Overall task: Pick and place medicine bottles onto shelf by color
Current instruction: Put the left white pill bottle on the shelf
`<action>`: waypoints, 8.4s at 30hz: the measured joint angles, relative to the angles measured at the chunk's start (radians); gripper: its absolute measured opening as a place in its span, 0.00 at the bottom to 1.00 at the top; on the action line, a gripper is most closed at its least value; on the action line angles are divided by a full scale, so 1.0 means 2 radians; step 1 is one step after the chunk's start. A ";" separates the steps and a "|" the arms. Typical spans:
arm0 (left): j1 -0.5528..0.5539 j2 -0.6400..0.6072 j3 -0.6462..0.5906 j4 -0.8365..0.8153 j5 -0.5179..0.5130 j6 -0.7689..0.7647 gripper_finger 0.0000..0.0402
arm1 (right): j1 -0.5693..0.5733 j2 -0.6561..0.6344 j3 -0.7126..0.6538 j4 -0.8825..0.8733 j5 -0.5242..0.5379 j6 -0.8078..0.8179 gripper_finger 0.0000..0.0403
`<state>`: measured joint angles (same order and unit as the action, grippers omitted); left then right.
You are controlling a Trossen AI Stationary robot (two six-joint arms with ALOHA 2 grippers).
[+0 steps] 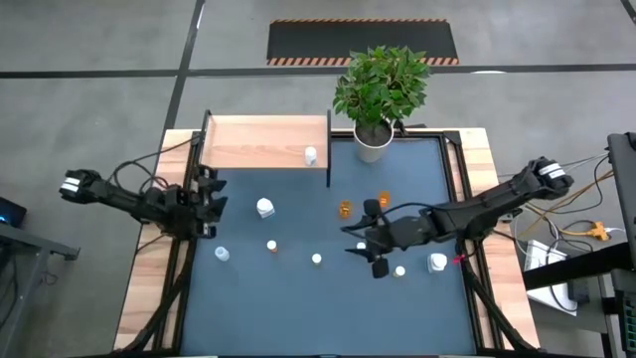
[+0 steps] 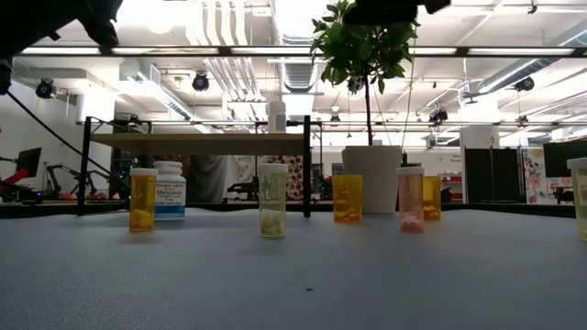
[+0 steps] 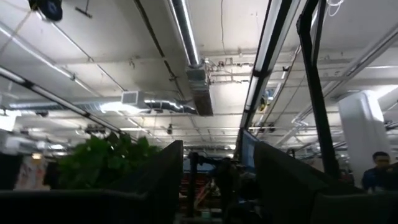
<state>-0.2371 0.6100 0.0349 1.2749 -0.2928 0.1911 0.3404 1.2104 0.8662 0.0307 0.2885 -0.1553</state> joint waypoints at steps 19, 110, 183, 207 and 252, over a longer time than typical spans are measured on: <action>0.000 0.167 0.089 0.002 -0.002 -0.121 0.45 | -0.069 -0.068 -0.215 0.355 -0.061 -0.093 0.53; 0.103 0.403 0.425 -1.045 -0.065 -0.288 0.38 | -0.121 -0.234 -0.264 0.234 -0.156 -0.167 0.53; 0.407 0.329 0.687 -1.304 0.045 0.198 0.40 | -0.121 -0.234 -0.264 0.234 -0.158 -0.157 0.53; 0.408 0.329 0.673 -1.279 0.011 0.197 0.51 | -0.121 -0.234 -0.264 0.234 -0.158 -0.158 0.53; 0.389 0.314 0.676 -1.296 -0.013 0.171 0.51 | -0.121 -0.234 -0.264 0.233 -0.158 -0.158 0.53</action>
<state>0.5400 1.2378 1.3865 -1.3176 -0.3185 0.5329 0.0978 0.7422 0.3374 0.4976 -0.0265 -0.4714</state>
